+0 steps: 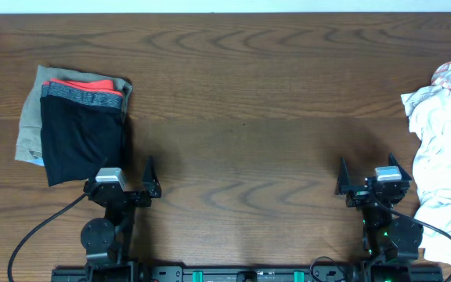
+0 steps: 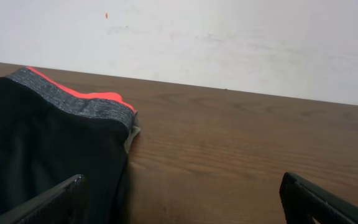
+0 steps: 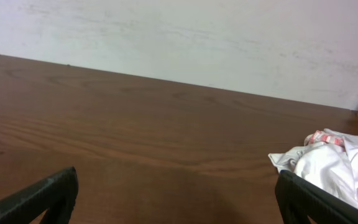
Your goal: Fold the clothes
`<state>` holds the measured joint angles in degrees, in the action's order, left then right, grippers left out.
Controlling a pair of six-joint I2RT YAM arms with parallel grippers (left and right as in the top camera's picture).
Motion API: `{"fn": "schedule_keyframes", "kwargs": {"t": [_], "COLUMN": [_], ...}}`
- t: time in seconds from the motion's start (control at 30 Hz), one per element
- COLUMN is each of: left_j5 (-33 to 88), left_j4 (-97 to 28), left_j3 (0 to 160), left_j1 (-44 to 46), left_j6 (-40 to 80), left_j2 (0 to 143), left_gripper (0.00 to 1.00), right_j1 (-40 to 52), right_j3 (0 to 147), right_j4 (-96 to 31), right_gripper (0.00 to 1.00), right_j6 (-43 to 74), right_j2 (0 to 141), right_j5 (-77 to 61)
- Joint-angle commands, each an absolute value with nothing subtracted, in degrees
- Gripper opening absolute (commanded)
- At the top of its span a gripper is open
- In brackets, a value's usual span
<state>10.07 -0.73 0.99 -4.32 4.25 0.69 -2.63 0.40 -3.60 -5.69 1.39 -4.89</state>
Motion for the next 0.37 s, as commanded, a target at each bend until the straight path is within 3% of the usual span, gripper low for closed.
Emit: {"fn": "schedule_keyframes", "kwargs": {"t": [0.0,0.33], "left_j5": [10.22,10.22], "left_j4": [-2.96,-2.94], "left_j3": [0.23,0.23], "left_j1": [-4.03,-4.03], "left_j6": [3.49,3.49], "left_j2": [0.23,0.23], "left_gripper": [0.98,0.98], "right_j1": [-1.96,-1.96], "right_j3": [0.34,0.34], "right_j4": [-3.86,-3.86], "right_gripper": [0.99,0.99], "right_j6": [-6.48,-6.48], "right_j2": [1.19,1.19], "right_j5": [-4.49,-4.51]}}
